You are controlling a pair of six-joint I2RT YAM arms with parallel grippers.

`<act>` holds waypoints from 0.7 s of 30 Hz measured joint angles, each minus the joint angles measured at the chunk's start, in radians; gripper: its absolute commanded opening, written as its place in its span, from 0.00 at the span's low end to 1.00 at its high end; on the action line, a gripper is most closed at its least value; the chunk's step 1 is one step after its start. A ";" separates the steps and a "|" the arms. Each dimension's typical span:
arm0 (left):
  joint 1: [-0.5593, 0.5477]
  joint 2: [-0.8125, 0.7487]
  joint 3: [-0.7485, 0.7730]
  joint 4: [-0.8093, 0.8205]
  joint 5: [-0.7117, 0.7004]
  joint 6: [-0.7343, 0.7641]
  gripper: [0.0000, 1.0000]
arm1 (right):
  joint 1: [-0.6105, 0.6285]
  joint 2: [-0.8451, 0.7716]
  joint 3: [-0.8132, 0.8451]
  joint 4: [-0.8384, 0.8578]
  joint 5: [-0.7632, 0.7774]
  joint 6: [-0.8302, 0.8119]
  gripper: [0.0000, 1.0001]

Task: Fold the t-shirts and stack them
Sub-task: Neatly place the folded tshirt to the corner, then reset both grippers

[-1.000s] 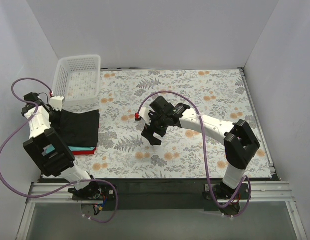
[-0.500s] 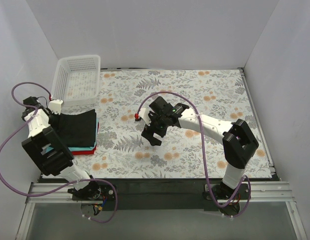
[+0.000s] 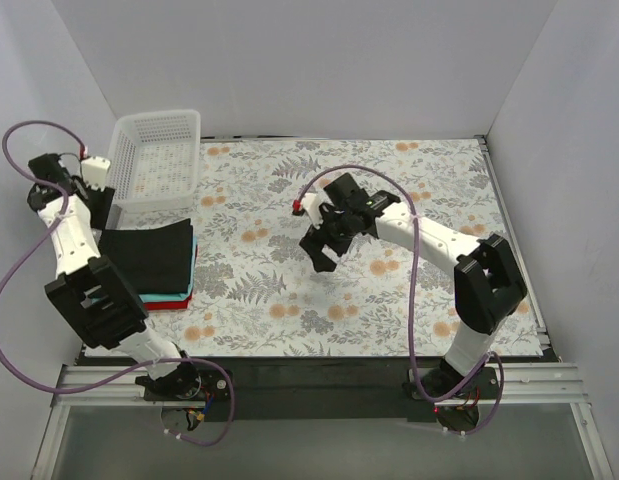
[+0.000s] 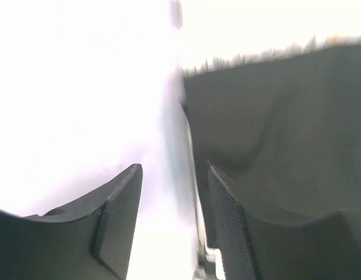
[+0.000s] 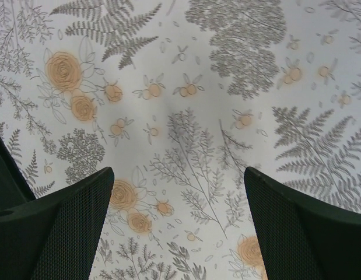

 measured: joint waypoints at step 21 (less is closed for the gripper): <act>-0.936 0.182 0.376 0.045 0.100 -0.721 0.84 | -0.752 -0.270 -0.122 0.029 -0.043 0.071 0.98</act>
